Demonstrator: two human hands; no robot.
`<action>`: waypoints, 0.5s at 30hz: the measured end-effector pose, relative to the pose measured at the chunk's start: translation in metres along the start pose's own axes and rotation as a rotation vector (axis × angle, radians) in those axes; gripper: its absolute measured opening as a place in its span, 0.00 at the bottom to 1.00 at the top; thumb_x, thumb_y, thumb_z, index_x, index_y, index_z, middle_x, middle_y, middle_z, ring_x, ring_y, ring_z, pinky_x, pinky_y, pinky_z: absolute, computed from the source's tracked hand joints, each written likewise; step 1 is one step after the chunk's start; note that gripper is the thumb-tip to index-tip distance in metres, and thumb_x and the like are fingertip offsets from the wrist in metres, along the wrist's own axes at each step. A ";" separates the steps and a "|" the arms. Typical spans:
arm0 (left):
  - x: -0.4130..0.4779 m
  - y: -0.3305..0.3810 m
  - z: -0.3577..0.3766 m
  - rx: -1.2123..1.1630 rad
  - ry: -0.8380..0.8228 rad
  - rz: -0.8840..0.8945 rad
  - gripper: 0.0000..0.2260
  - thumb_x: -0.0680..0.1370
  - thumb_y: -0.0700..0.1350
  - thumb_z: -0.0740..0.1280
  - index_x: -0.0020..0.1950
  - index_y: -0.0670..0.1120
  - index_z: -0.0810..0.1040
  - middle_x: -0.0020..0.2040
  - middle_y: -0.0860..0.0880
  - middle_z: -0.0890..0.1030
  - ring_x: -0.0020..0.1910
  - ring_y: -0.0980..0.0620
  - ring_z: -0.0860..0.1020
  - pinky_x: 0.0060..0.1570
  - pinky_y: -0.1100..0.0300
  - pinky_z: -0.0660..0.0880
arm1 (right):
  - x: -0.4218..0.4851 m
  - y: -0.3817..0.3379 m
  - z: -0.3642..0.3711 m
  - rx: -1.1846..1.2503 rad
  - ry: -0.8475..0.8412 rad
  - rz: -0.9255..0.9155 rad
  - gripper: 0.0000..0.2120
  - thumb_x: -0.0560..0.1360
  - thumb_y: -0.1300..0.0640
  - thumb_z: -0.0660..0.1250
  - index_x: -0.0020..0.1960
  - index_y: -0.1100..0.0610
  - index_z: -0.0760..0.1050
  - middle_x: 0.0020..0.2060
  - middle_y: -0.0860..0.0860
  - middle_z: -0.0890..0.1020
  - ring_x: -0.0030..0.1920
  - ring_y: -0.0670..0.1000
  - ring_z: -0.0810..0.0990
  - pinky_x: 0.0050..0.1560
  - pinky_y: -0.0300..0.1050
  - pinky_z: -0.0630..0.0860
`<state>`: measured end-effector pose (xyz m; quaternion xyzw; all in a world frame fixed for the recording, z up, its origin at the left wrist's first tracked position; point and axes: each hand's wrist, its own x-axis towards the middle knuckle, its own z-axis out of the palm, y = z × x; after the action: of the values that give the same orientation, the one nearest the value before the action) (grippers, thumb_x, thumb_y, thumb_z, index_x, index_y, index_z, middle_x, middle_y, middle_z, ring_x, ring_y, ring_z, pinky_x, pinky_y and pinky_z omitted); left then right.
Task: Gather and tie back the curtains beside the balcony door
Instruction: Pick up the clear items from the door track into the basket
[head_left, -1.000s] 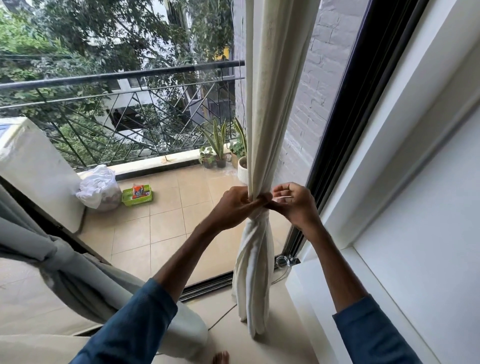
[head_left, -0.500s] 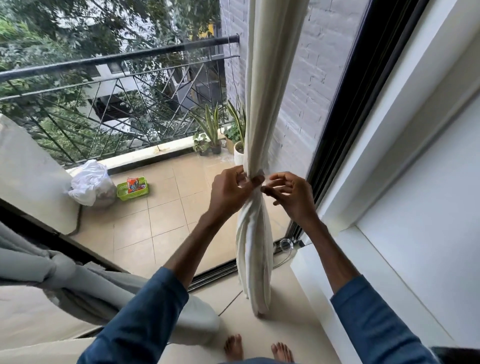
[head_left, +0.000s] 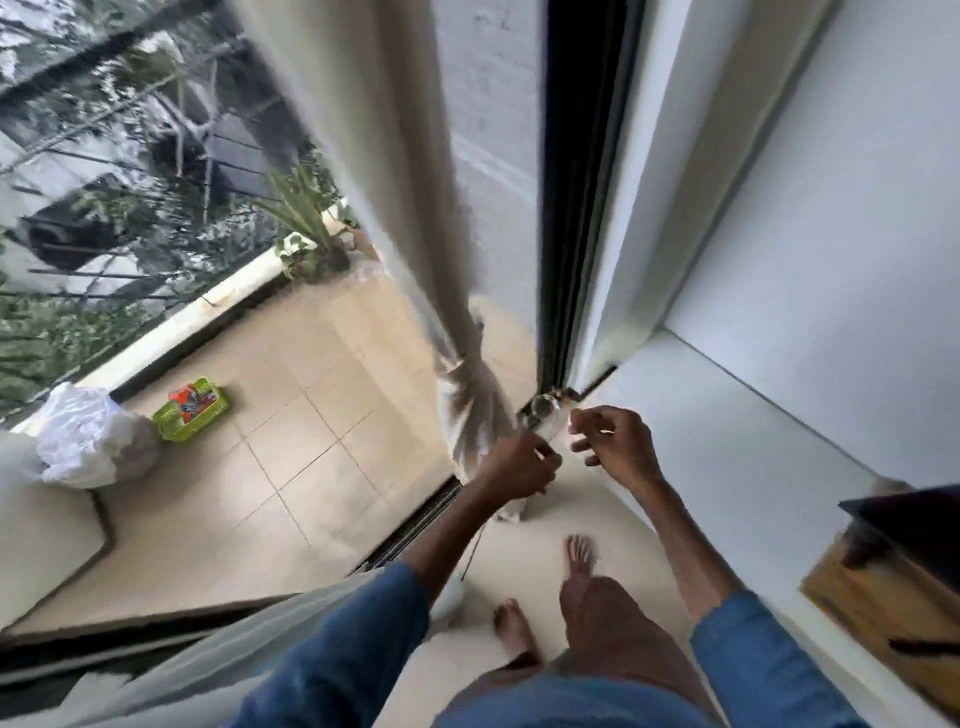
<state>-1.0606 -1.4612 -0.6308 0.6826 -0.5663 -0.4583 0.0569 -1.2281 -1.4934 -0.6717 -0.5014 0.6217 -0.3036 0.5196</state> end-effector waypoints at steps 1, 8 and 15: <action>0.019 0.011 0.006 -0.016 -0.001 -0.011 0.11 0.76 0.48 0.65 0.36 0.47 0.79 0.36 0.45 0.86 0.32 0.50 0.84 0.39 0.53 0.83 | 0.009 0.007 -0.006 0.014 0.012 0.030 0.10 0.79 0.53 0.70 0.49 0.60 0.82 0.41 0.56 0.87 0.36 0.53 0.87 0.30 0.46 0.80; 0.127 0.040 0.052 0.303 0.063 -0.072 0.12 0.77 0.45 0.63 0.55 0.40 0.79 0.56 0.38 0.80 0.56 0.37 0.79 0.52 0.49 0.77 | 0.088 0.070 -0.013 0.027 -0.001 0.232 0.07 0.78 0.59 0.68 0.45 0.59 0.82 0.37 0.53 0.87 0.35 0.53 0.87 0.34 0.53 0.82; 0.232 -0.031 0.095 0.334 -0.025 -0.214 0.12 0.74 0.46 0.65 0.48 0.38 0.79 0.48 0.38 0.82 0.50 0.36 0.81 0.44 0.51 0.76 | 0.163 0.152 0.020 0.014 -0.044 0.436 0.07 0.77 0.60 0.68 0.42 0.56 0.82 0.37 0.56 0.86 0.34 0.53 0.86 0.36 0.53 0.83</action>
<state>-1.1178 -1.5994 -0.8341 0.7331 -0.5595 -0.3699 -0.1129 -1.2489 -1.5960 -0.8701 -0.3580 0.7019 -0.1773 0.5897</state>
